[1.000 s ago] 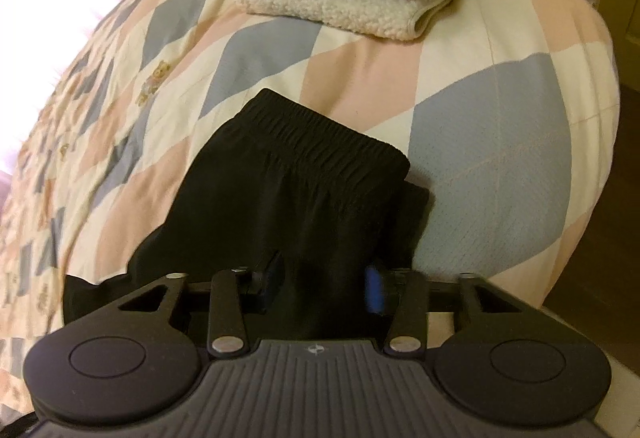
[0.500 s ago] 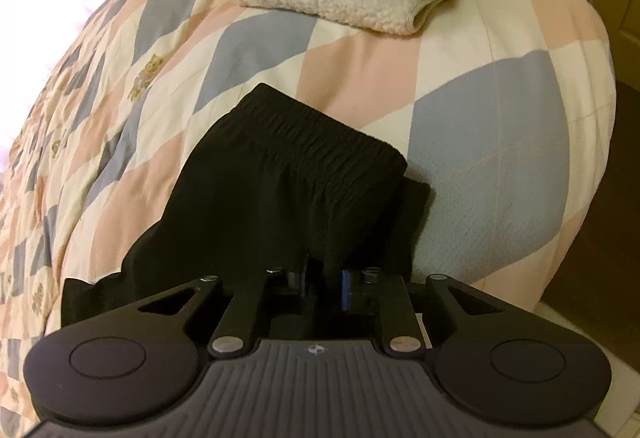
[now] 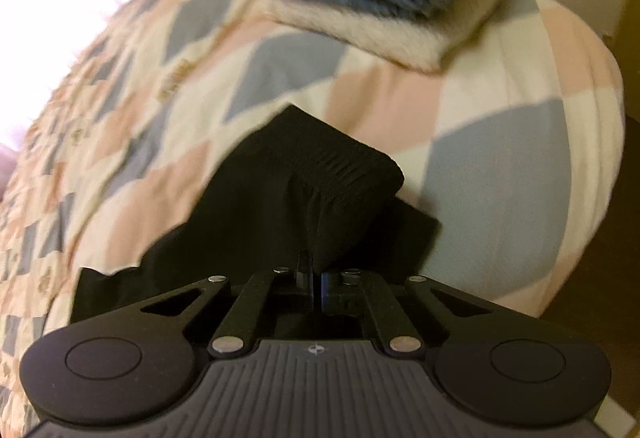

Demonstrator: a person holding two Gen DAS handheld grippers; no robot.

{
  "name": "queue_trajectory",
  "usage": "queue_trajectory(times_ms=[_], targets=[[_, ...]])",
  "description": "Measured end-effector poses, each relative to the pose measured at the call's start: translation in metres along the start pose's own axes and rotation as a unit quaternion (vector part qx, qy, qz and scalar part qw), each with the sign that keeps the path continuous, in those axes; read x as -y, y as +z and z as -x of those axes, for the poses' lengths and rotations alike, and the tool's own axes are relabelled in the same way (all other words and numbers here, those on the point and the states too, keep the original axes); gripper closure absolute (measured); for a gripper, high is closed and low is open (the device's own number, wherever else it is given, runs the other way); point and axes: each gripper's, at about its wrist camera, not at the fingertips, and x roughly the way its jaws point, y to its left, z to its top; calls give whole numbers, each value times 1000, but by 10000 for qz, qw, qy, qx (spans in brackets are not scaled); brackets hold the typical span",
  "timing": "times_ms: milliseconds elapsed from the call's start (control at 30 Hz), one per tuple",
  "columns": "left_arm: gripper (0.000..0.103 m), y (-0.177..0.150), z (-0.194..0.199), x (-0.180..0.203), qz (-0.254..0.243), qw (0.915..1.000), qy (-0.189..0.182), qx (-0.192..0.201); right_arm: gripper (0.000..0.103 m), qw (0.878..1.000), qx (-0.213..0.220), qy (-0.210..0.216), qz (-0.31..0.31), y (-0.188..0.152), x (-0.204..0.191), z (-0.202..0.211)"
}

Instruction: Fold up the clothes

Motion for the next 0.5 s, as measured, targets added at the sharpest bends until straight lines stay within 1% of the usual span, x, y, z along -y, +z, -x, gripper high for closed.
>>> queue_trajectory(times_ms=[67, 167, 267, 333, 367, 433, 500], targets=[[97, -6, 2, -6, -34, 10000, 67, -43, 101, 9999, 50, 106, 1, 3, -1, 7], [97, -25, -13, -20, -70, 9986, 353, -383, 101, 9997, 96, 220, -44, 4, 4, 15], [97, -47, -33, -30, -47, 9952, 635, -740, 101, 9999, -3, 83, -106, -3, 14, 12], [97, -52, -28, -30, -2, 9957, 673, -641, 101, 9996, -193, -125, -154, -10, 23, 2], [97, -50, -21, -30, 25, 9967, 615, -528, 101, 9993, -251, -207, -187, -13, 26, -2], [96, -47, -14, -30, -13, 9976, 560, -414, 102, 9994, -156, -167, -275, -14, 27, 1], [95, -48, -19, -32, -46, 9969, 607, -490, 102, 9998, 55, -4, -174, -10, 22, 10]])
